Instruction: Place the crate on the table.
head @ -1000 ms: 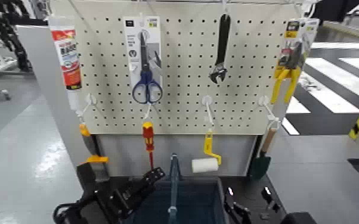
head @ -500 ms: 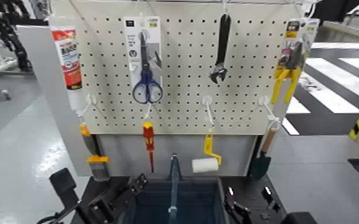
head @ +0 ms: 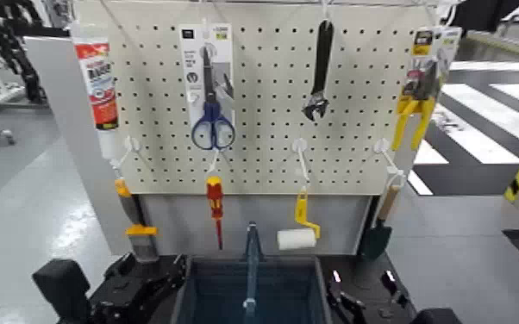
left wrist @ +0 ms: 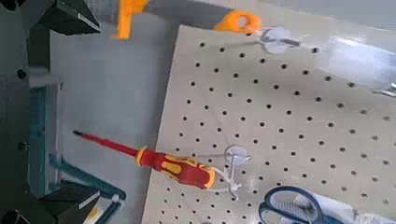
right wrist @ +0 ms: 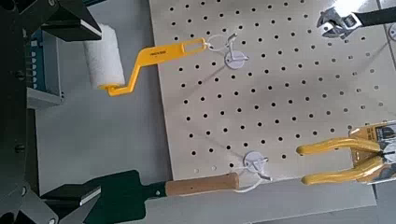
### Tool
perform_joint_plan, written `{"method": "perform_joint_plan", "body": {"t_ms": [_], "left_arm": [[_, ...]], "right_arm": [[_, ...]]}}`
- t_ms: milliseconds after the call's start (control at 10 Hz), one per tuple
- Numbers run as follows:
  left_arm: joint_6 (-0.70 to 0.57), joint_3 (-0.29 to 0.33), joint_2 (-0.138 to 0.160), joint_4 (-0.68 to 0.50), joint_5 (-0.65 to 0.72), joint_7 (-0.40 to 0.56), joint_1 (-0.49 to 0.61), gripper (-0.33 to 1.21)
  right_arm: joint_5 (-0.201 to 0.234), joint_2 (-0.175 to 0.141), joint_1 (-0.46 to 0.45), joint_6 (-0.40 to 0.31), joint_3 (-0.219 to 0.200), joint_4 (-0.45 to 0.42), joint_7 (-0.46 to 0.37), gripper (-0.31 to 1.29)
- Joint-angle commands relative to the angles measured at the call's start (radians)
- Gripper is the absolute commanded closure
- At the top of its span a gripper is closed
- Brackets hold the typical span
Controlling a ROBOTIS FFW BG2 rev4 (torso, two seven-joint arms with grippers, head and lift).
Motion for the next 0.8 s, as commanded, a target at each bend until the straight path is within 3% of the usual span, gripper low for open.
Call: {"method": "perform_joint_plan", "body": {"t_ms": [100,400,800], "left_arm": [[-0.106,0.027,-0.052,-0.031,-0.188,0.015,0.056,0.09],[-0.155,0.042,-0.064,-0.027,-0.296,0.024,0.105,0.09],[-0.255,-0.007,-0.066,-0.008,-0.343,0.181,0.159,0.1]], "right_arm": [[0.001,0.003,0.01,-0.003,-0.007,-0.008,-0.002,0.14],[0.004,0.007,0.019,-0.003,-0.011,-0.016,-0.003,0.14],[0.006,0.003,0.024,-0.005,-0.016,-0.022,-0.003,0.14]]}}
